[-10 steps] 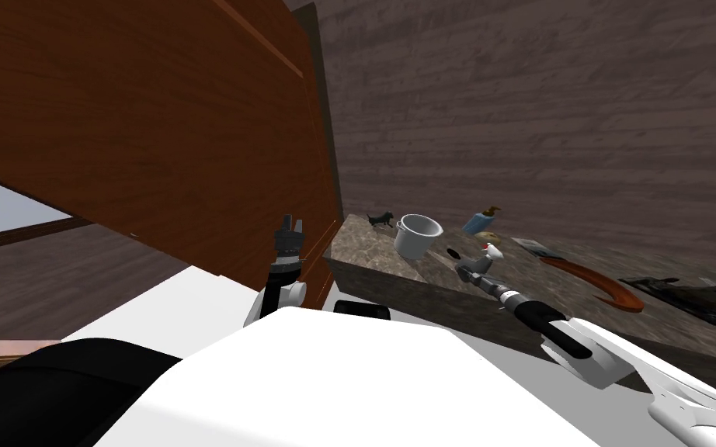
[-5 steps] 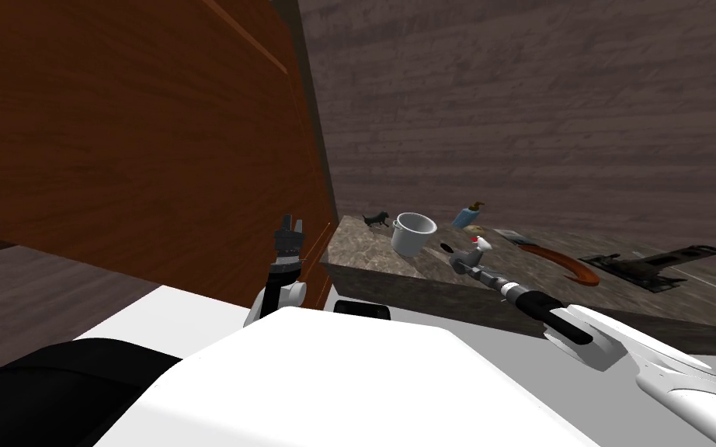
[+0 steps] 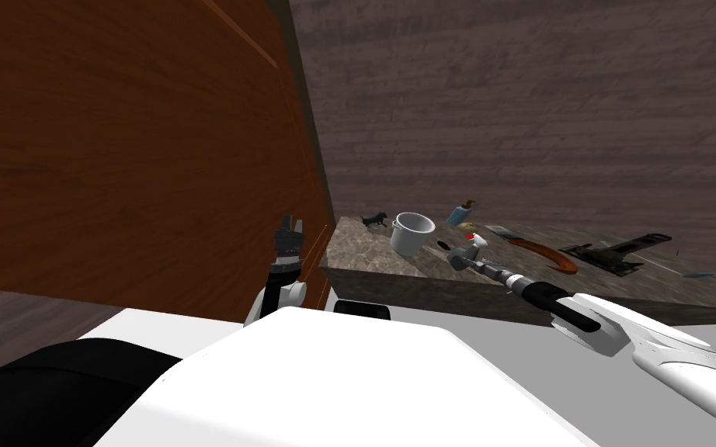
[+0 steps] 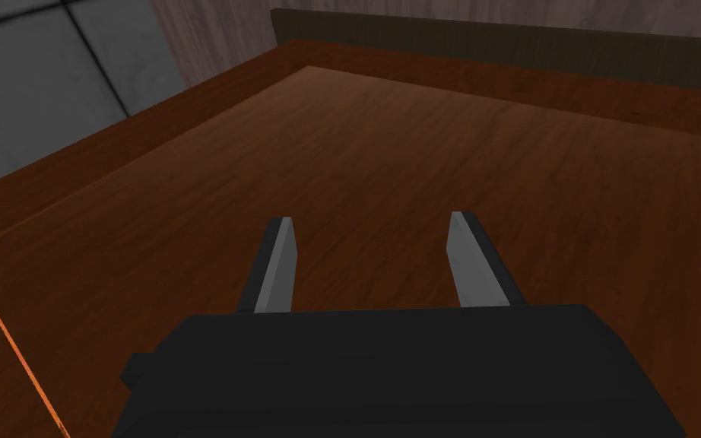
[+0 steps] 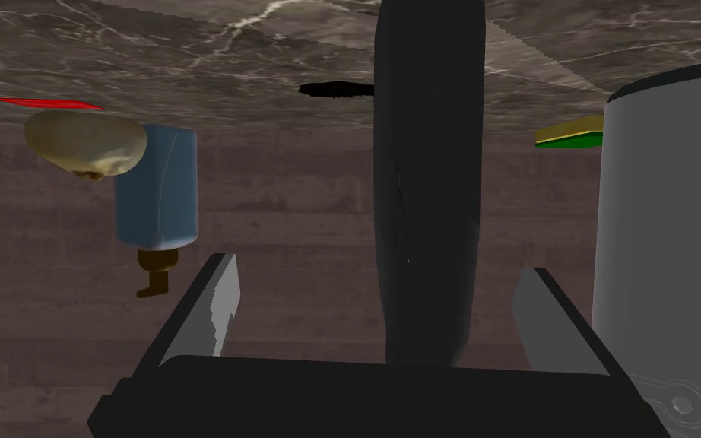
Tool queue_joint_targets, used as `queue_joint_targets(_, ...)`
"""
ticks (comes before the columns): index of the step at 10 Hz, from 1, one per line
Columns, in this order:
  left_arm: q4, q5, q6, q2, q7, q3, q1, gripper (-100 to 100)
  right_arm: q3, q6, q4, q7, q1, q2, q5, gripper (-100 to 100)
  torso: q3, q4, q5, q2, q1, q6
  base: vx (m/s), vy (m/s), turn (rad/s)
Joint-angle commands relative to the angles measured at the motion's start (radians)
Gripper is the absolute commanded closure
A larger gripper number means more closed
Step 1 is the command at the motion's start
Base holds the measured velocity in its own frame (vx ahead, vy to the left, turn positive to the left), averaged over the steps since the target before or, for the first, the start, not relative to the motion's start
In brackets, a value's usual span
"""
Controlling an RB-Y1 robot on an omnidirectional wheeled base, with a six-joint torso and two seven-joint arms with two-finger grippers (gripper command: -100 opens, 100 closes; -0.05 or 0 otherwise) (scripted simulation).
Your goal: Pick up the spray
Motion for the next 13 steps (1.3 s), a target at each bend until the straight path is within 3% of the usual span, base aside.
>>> queue_joint_targets(1, 0.0, 0.0, 0.0, 0.0, 0.0, 0.0, 0.0, 0, 0.028, -0.039, 0.05, -0.003, -0.05, -0.021, -0.006, -100, 0.0, 0.0, 0.0, 0.0, 0.0, 0.0, 0.024, 0.079, -0.203)
queue_joint_targets(2, 0.0, 0.0, 0.0, 0.0, 0.0, 0.0, 0.0, 0, 0.028, -0.039, 0.081, -0.003, -0.067, -0.021, -0.006, -100, 0.0, 0.0, 0.0, 0.0, 0.001, -0.001, 0.008, 0.051, 0.01)
queue_joint_targets(3, 0.0, 0.0, 0.0, 0.0, 0.0, 0.0, 0.0, 0, 0.022, -0.039, 0.062, -0.001, -0.049, -0.018, -0.006, -100, 0.0, 0.0, 0.0, 0.001, 0.0, -0.002, 0.003, 0.015, 0.012)
queue_joint_targets(4, 0.0, 0.0, 0.0, 0.0, 0.0, 0.0, 0.0, 0, 0.022, -0.04, 0.065, 0.0, -0.051, -0.019, -0.007, 100, 0.001, 0.0, -0.001, 0.001, -0.002, -0.001, 0.0, 0.0, 0.0)
queue_joint_targets(8, 0.0, 0.0, 0.0, 0.0, 0.0, 0.0, 0.0, 0, 0.022, -0.04, 0.065, 0.0, -0.051, -0.019, -0.007, 100, 0.001, 0.0, -0.001, 0.001, -0.004, -0.001, 0.0, 0.001, -0.002)
queue_joint_targets(9, 0.0, 0.0, 0.0, 0.0, 0.0, 0.0, 0.0, 0, 0.022, -0.04, 0.065, 0.0, -0.051, -0.019, -0.007, 0, 0.001, 0.0, -0.001, 0.001, -0.004, -0.001, 0.0, 0.0, 0.0)
queue_joint_targets(10, 0.0, 0.0, 0.0, 0.0, 0.0, 0.0, 0.0, 0, -0.028, 0.01, 0.015, -0.001, -0.001, 0.018, 0.004, 100, 0.001, 0.0, -0.001, 0.001, -0.004, -0.001, -0.009, -0.085, 0.259)
queue_joint_targets(11, 0.0, 0.0, 0.0, 0.0, 0.0, 0.0, -0.001, 0, -0.028, 0.03, -0.015, -0.001, 0.024, 0.018, 0.004, 100, 0.0, 0.0, -0.003, 0.0, -0.008, -0.006, -0.03, -0.122, 0.228)
queue_joint_targets(12, 0.0, 0.0, 0.0, 0.0, 0.0, 0.0, 0.0, 0, -0.079, 0.07, -0.061, 0.001, 0.068, 0.056, 0.014, 100, -0.001, -0.001, -0.005, 0.0, -0.011, -0.005, -0.042, -0.126, 0.283)
queue_joint_targets(13, 0.0, 0.0, 0.0, 0.0, 0.0, 0.0, -0.001, 0, -0.085, 0.098, -0.095, 0.001, 0.103, 0.058, 0.014, 100, -0.002, -0.002, -0.007, -0.002, -0.014, -0.008, -0.032, -0.099, 0.169)
